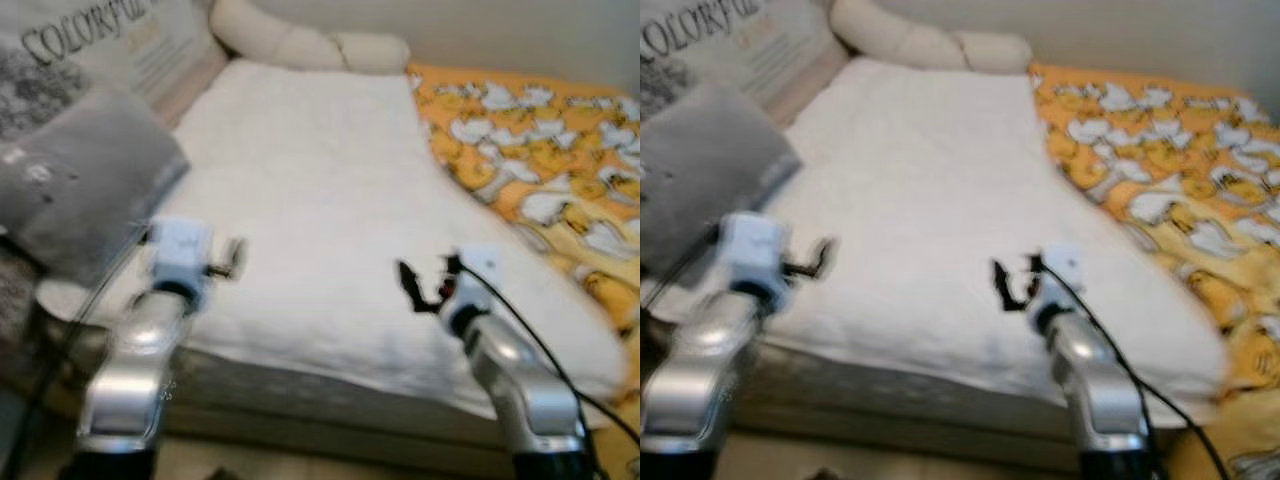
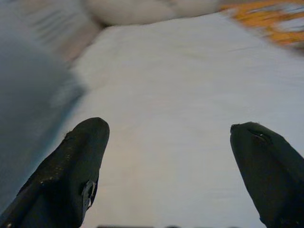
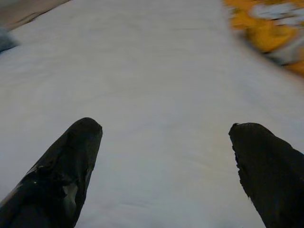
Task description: Clean up the room
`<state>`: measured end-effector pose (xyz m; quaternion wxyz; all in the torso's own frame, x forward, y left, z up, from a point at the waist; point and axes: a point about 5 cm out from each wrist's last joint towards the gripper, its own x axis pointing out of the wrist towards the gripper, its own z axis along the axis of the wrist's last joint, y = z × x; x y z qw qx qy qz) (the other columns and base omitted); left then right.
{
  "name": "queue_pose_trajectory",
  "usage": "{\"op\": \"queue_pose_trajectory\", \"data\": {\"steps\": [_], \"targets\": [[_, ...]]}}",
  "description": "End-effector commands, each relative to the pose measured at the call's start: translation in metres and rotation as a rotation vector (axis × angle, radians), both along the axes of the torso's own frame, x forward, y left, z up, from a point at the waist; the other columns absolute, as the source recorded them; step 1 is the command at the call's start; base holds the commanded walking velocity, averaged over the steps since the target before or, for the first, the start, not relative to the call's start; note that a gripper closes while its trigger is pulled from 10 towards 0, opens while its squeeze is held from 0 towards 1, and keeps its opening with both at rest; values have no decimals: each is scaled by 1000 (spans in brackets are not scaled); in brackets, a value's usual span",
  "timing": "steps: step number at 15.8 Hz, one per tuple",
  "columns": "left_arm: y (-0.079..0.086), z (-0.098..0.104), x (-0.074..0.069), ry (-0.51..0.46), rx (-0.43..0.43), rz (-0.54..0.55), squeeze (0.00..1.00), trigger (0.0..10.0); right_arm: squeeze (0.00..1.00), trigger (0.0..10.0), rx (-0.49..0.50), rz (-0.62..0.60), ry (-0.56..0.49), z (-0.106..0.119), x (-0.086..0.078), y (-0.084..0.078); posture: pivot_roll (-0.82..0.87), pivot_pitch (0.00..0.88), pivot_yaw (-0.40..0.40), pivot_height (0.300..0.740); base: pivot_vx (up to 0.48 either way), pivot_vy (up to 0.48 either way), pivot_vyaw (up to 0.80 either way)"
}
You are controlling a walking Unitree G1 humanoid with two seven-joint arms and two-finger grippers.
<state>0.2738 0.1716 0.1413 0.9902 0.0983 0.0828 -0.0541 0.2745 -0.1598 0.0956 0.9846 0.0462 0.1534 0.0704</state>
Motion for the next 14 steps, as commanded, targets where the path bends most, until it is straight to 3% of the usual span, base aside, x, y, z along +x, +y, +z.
{"op": "queue_pose_trajectory", "data": {"steps": [1,9,14], "targets": [[5,5,2,-11,11,13,812,10000,0,10000,-6,1,-14,4,4,2,-11,0,-47,740,0,-480,0],[9,11,13,-31,-5,30,812,10000,0,10000,-15,-11,-25,5,15,4,-9,0,-14,740,0,-480,0],[4,6,13,-16,-7,21,808,10000,0,10000,-4,-5,-32,4,18,5,-11,0,-1,740,0,-480,0]]}}
